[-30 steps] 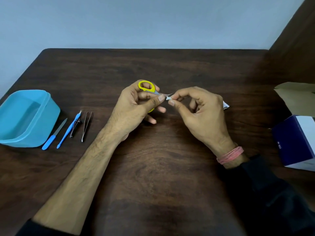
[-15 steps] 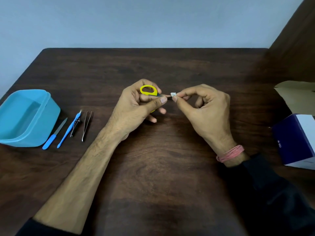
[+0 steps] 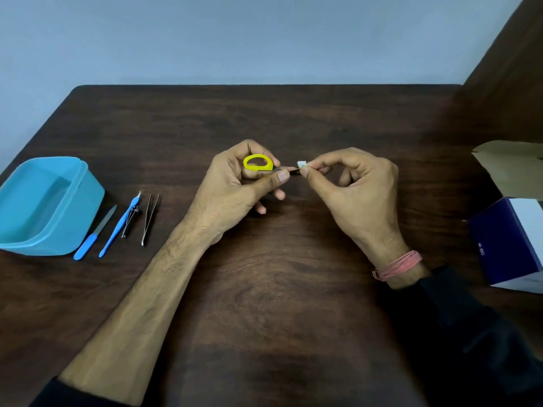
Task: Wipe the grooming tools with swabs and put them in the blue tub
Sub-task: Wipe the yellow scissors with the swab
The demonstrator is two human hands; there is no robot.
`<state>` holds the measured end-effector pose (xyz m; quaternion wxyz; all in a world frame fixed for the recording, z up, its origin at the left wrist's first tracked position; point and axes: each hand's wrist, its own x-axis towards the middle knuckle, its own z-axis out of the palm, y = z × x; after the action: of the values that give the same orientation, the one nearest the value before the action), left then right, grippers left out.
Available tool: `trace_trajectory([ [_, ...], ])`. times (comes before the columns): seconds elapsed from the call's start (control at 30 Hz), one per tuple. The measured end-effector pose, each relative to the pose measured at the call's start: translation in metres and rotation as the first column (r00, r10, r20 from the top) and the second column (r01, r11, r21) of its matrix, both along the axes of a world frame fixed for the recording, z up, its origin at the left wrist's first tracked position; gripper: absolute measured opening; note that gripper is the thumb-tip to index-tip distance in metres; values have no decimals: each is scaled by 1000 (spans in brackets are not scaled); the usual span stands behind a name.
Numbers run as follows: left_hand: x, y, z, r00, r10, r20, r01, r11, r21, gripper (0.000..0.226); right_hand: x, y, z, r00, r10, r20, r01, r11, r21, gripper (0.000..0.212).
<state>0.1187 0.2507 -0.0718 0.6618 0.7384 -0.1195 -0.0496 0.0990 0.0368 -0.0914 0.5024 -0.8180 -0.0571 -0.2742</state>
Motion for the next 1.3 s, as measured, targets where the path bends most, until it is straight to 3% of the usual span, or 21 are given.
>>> trace_trajectory([
  [0.23,0,-1,1,1000,3,-2,-3,1000,11,19,1,-1,1,1000,5,-8,-5,1000,20,8],
  [0.57,-1,-1,1,1000,15,-8,-15,999,33,19,-3,3,2,998,6,68,3,993,-122,7],
  [1.3,-1,-1,5,998,27,-55,-26,999,22,16,-2,1,-1,992,1,124,24,980,-197,6],
])
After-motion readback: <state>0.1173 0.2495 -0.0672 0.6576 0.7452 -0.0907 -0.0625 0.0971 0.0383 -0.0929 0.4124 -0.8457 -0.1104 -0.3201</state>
